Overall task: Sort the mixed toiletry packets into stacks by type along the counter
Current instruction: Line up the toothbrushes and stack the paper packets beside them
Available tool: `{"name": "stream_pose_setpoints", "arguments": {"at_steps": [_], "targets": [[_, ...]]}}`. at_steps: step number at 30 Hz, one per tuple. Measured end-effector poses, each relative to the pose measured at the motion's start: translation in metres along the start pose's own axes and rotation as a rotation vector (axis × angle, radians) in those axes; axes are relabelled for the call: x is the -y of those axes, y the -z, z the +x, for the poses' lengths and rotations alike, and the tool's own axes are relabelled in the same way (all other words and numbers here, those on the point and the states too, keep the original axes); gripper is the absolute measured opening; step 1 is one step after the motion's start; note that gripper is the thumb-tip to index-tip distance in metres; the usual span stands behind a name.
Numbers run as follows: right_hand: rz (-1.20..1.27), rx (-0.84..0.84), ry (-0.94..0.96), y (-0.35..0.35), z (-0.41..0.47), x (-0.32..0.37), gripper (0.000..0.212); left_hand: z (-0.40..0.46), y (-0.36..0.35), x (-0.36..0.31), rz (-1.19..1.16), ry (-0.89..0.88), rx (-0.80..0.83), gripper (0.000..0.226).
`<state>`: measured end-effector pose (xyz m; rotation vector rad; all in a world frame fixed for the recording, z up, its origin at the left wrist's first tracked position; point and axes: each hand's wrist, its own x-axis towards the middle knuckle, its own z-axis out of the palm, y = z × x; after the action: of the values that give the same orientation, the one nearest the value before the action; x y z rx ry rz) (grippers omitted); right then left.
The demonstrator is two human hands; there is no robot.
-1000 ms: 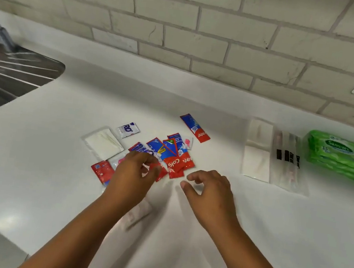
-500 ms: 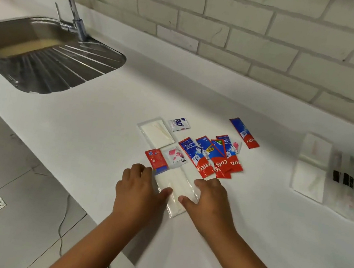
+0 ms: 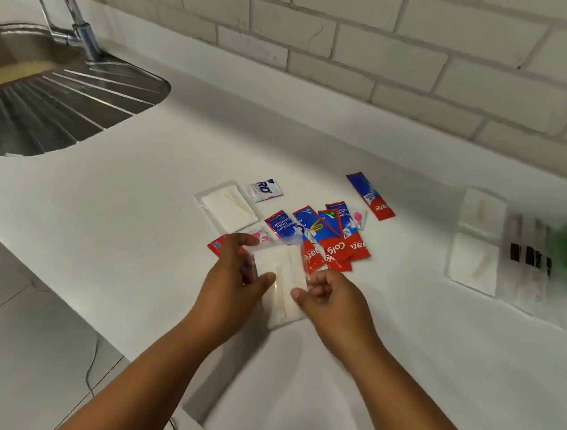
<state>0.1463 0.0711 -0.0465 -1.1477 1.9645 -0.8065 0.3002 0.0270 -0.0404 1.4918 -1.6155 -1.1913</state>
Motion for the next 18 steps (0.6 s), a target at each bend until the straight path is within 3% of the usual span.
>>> {"name": "stream_pose_setpoints", "arguments": {"at_steps": [5,9,14,18], "targets": [[0.298,-0.035,-0.139,0.041,0.008,-0.011,0.015,0.021,-0.027,-0.027,-0.188,0.033,0.088,0.056],[0.454,-0.178,-0.149,0.083,0.009,-0.033,0.013,0.032,-0.066,-0.047,-0.330,0.104,0.231,0.030],[0.532,-0.329,-0.154,0.129,0.012,-0.065,0.012,0.043,-0.122,-0.071,-0.246,0.048,0.348,0.021],[0.449,-0.482,-0.155,0.159,0.021,-0.087,0.017,0.056,-0.169,-0.092,-0.138,0.013,0.381,0.021]]}}
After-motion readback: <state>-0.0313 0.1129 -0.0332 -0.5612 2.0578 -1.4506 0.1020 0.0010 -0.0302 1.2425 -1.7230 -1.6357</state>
